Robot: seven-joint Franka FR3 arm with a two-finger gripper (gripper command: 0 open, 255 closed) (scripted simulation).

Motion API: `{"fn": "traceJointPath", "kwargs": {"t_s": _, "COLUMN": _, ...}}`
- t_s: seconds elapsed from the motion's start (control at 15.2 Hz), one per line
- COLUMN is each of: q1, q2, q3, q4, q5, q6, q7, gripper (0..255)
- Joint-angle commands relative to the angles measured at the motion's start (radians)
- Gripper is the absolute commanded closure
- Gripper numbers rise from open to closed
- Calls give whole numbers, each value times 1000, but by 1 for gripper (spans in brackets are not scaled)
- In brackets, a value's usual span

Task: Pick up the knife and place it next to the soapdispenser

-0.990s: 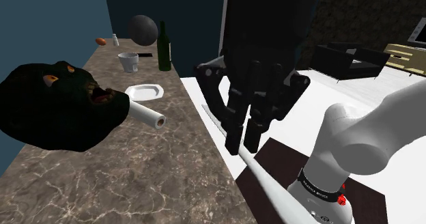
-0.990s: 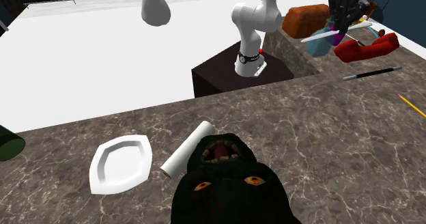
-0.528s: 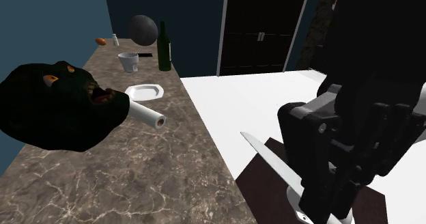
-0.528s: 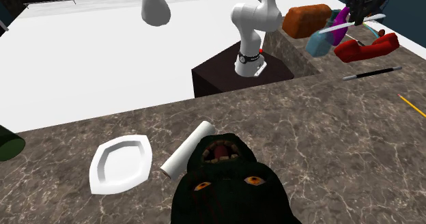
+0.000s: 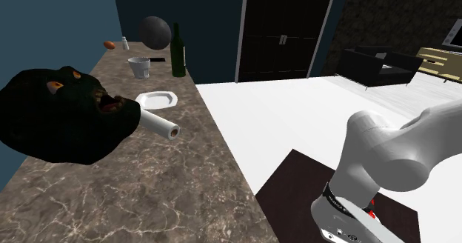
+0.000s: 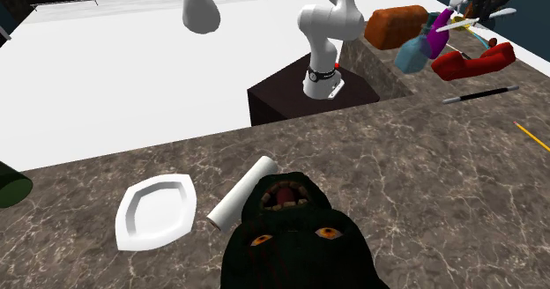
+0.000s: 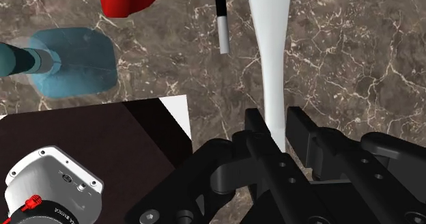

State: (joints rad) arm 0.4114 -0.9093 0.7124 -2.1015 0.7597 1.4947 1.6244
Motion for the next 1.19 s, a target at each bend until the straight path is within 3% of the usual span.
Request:
{"fn": "traceJointPath", "kwargs": {"t_s": 0.0, "q1": 18, "q2": -22, "q3": 25, "q4": 15, "q5": 26, "q6": -9, "q7": 50, "gripper": 255}}
{"fn": "traceJointPath", "kwargs": {"t_s": 0.4, "q1": 40, "q2": -52, "q3": 105, "q4": 80, "q5": 87, "q6": -20, "q7": 177, "gripper": 255}}
{"fn": "traceJointPath", "kwargs": {"t_s": 1.12, "q1": 73, "q2": -114, "q3": 160, "q4": -75, "q5": 147, "q6": 77, "q7": 137, "gripper": 255}}
